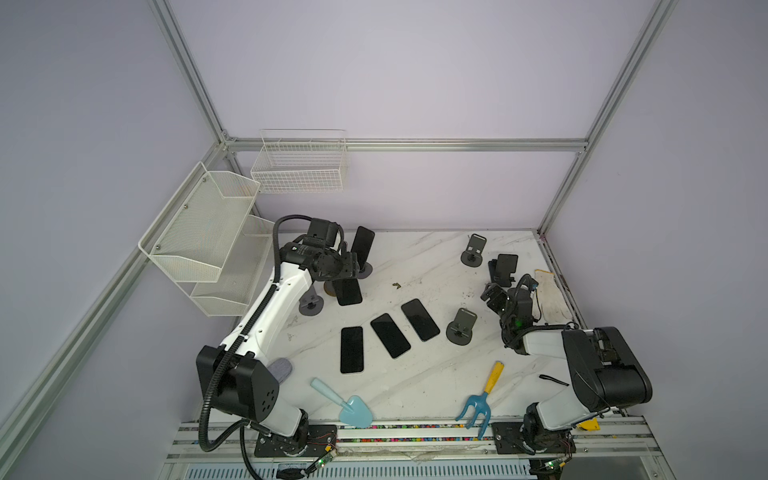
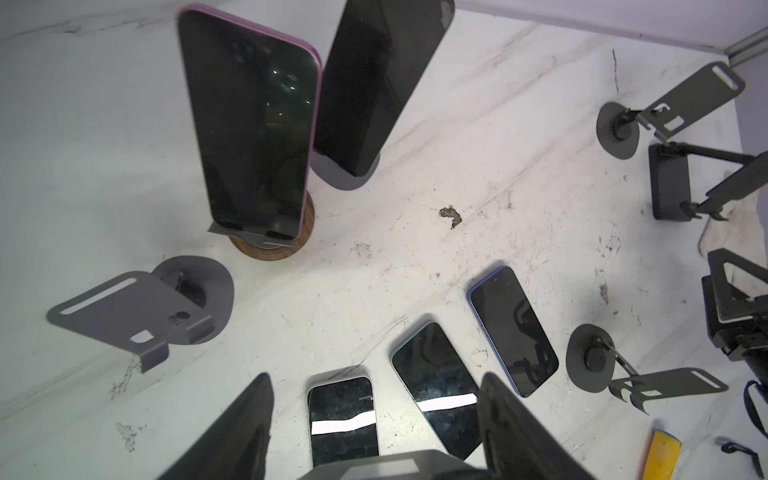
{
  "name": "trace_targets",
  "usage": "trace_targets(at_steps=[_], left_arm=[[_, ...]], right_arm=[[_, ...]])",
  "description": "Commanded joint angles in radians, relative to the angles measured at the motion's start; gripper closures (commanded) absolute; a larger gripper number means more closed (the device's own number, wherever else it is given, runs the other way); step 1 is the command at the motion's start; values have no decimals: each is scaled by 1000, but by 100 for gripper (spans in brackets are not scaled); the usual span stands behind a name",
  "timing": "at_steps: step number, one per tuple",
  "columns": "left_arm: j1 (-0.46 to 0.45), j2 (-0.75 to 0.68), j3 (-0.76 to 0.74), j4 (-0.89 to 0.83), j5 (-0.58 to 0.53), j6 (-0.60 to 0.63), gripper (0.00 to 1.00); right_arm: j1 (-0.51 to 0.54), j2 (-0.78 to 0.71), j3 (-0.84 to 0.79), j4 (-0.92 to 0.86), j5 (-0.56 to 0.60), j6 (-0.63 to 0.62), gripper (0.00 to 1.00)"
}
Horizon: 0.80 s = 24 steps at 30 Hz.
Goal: Remove the phone from the phone stand
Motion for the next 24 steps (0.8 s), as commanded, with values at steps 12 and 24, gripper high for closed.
trace_targets(at_steps=[12, 24], left_arm=[[-164, 269, 245, 50, -208, 118, 36], [-170, 490, 402, 53, -222, 183, 36]], right_arm=[[12, 2, 13, -9, 22, -14, 4], [19, 3, 16, -12, 33, -18, 4]])
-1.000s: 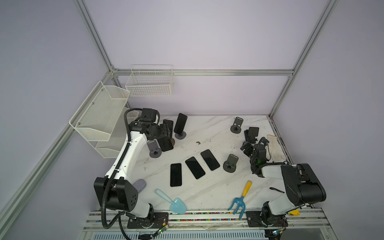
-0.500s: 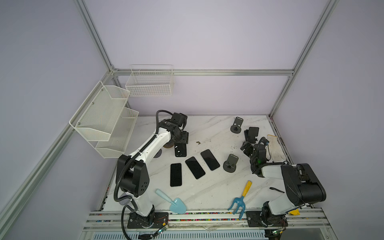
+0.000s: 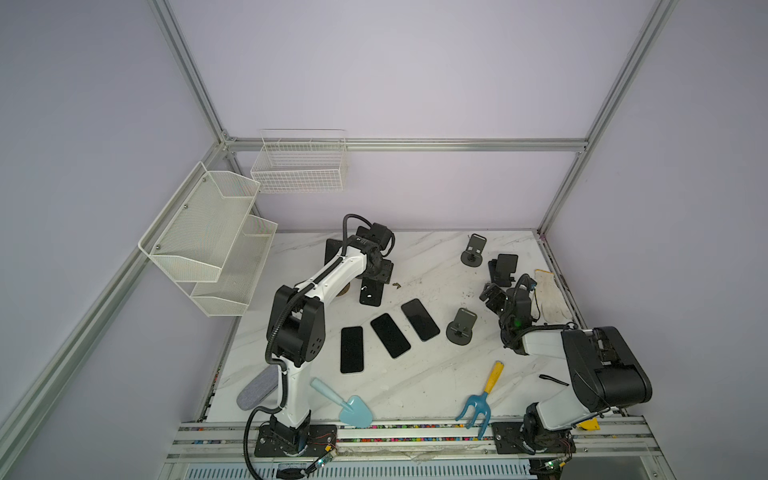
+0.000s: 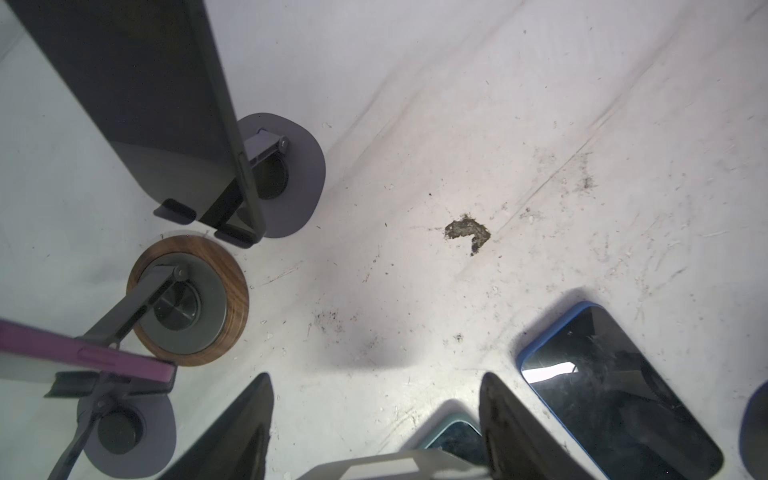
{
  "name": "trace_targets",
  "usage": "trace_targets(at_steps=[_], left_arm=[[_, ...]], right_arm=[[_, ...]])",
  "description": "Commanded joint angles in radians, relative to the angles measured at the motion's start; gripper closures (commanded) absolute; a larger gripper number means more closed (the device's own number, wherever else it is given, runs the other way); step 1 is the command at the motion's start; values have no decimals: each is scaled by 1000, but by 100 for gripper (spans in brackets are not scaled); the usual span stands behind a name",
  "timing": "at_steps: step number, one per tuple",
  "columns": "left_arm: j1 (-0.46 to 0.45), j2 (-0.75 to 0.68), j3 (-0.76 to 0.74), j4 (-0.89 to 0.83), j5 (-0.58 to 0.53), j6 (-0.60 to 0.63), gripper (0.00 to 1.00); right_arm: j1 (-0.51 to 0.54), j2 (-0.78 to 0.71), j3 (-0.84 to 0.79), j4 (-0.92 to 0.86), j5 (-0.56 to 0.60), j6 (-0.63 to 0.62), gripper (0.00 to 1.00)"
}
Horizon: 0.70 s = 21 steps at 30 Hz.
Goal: Remove the phone from the phone stand
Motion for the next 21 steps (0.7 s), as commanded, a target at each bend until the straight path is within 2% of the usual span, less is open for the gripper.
trace_targets(at_steps=[1, 10, 21], left_arm=[[0, 20, 141, 27, -25, 47, 36], [1, 139, 191, 26, 13, 62, 36], [1, 215, 173, 45, 16, 45, 36]], right_arm=[[9, 3, 18, -12, 26, -12, 4], [18, 6, 22, -17, 39, -18, 4], [29, 7, 29, -25, 52, -23, 4]])
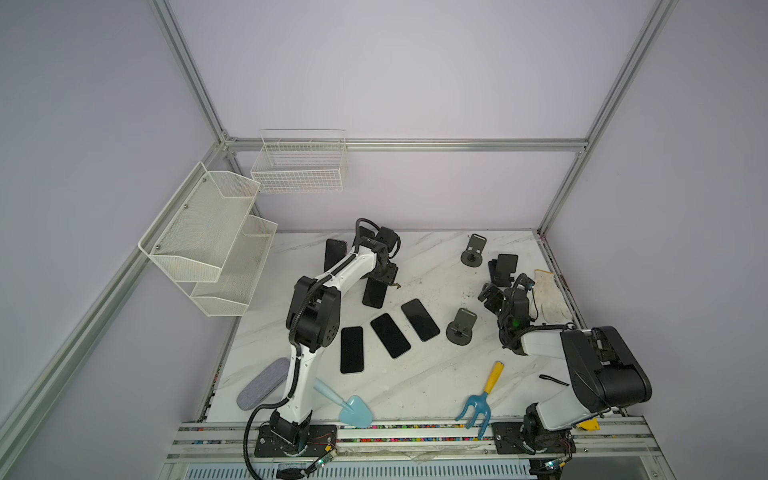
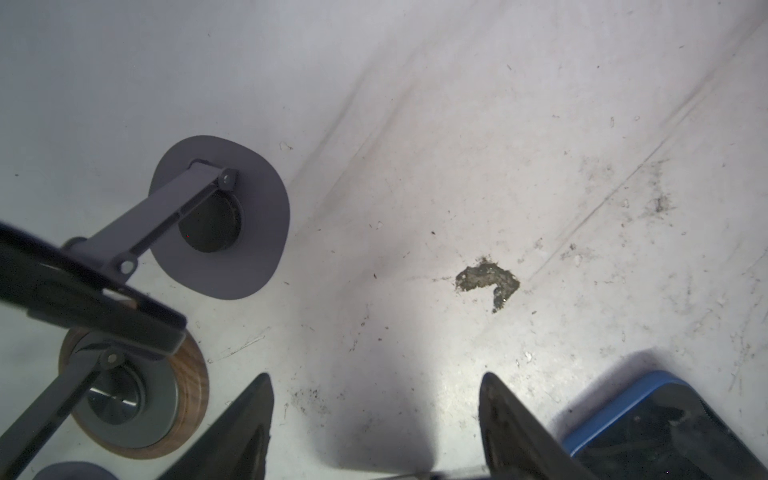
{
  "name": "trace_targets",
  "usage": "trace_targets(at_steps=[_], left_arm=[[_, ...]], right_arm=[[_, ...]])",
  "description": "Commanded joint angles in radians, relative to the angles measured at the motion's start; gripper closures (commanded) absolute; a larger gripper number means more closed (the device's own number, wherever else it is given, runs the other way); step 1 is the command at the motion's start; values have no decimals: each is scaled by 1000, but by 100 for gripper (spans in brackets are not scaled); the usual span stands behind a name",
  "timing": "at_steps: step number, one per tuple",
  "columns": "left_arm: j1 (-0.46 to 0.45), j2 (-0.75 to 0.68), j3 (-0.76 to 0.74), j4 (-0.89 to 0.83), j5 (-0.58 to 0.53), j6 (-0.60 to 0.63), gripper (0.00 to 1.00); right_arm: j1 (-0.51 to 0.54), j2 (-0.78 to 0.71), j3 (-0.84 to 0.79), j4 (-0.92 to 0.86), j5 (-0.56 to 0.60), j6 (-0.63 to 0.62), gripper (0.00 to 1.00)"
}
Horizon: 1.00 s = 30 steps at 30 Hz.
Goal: Remove the phone from the phone stand
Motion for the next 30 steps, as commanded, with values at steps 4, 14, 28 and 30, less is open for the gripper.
trace_targets(at_steps=[4, 14, 28, 30], left_arm=[[4, 47, 48, 33, 8, 6, 36], [15, 52, 19, 52, 58, 25, 36], [16, 23, -33, 86, 53, 35, 37], [15, 7, -45, 91, 44, 44, 36]], right_arm=[[9, 8, 26, -20, 25, -8, 4], [11, 10, 27, -22, 28, -9, 4], [13, 10, 28, -27, 31, -8, 4], [12, 10, 29, -26, 31, -8, 4]])
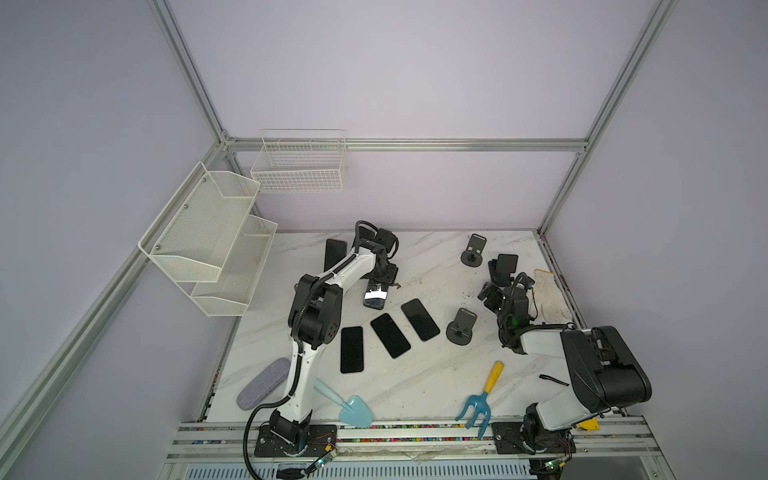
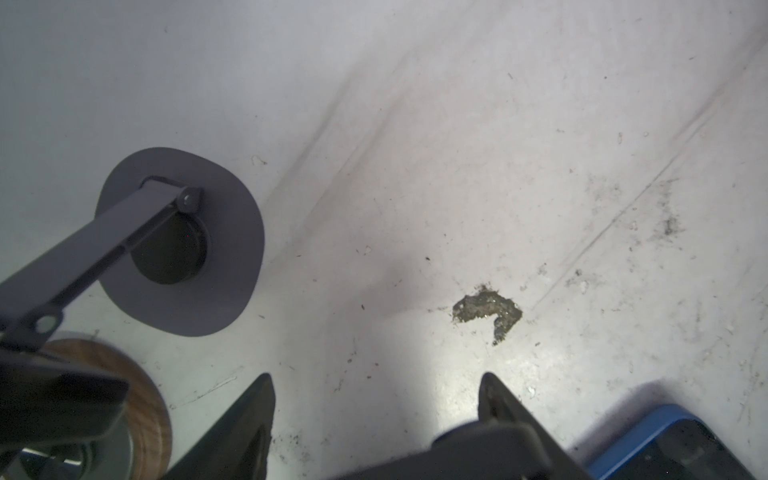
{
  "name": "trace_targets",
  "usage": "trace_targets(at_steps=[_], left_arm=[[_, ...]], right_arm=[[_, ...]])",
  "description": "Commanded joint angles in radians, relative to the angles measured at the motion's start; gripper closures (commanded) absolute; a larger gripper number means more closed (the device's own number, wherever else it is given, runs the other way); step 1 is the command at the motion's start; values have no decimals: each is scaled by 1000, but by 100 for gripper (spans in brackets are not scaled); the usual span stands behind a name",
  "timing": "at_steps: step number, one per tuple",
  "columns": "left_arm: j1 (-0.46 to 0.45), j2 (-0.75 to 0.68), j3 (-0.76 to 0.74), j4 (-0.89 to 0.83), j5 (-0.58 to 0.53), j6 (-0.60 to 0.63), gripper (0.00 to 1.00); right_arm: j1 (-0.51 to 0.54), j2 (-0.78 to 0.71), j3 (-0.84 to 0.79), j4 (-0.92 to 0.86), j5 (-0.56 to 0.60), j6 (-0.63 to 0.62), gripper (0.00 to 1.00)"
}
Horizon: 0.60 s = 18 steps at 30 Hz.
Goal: Remove the phone from the phone stand
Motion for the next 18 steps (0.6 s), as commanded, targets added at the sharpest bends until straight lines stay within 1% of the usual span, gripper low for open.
trace_targets(at_steps=[1, 9, 18], left_arm=[[-3, -36, -47, 39, -19, 35, 36], [-2, -40, -83, 39, -26, 60, 37], [-1, -36, -106, 41, -33, 51, 36]], right_arm=[[7, 11, 18, -16, 17, -7, 4], [8, 11, 19, -19, 18, -7, 4], [9, 14, 23, -23, 18, -7, 4]])
